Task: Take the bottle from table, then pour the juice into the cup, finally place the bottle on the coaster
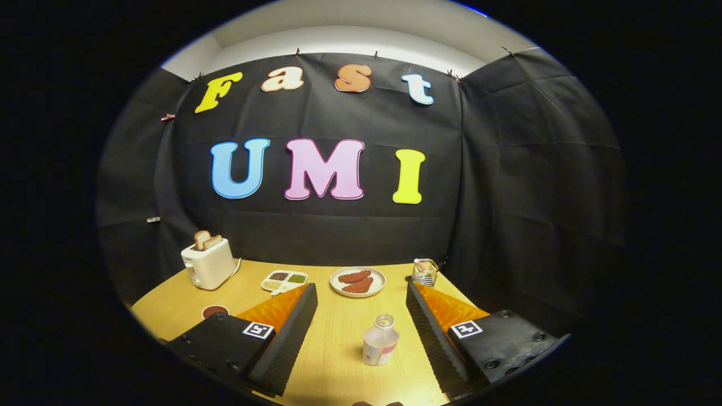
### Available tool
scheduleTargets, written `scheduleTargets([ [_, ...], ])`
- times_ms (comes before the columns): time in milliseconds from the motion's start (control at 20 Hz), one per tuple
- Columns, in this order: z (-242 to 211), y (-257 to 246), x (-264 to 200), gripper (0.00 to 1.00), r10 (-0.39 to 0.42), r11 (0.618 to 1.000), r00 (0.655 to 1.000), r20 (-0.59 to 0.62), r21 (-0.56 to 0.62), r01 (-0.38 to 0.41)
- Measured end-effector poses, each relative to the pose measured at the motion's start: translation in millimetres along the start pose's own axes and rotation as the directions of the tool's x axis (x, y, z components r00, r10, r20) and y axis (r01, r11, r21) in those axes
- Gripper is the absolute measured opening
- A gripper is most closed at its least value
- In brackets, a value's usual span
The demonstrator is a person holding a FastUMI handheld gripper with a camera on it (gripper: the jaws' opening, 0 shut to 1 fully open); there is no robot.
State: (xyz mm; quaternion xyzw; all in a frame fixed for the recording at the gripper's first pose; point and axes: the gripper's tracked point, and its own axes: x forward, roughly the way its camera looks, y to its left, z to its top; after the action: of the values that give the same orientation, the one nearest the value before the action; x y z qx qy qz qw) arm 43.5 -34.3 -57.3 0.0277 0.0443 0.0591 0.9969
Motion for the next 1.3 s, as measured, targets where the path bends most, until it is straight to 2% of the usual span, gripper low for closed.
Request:
scheduleTargets([
  [500, -32.4, -15.6, 34.1, 0.97, 0.102, 0.995, 0.995, -0.006, -0.011, -0.102],
  [1000, -81.1, -23.3, 64.0, 0.97, 0.132, 0.991, 0.991, -0.034, 0.002, -0.132],
  [1300, -117.5, -28.3, 87.2, 0.97, 0.115, 0.993, 0.991, -0.066, 0.004, -0.115],
])
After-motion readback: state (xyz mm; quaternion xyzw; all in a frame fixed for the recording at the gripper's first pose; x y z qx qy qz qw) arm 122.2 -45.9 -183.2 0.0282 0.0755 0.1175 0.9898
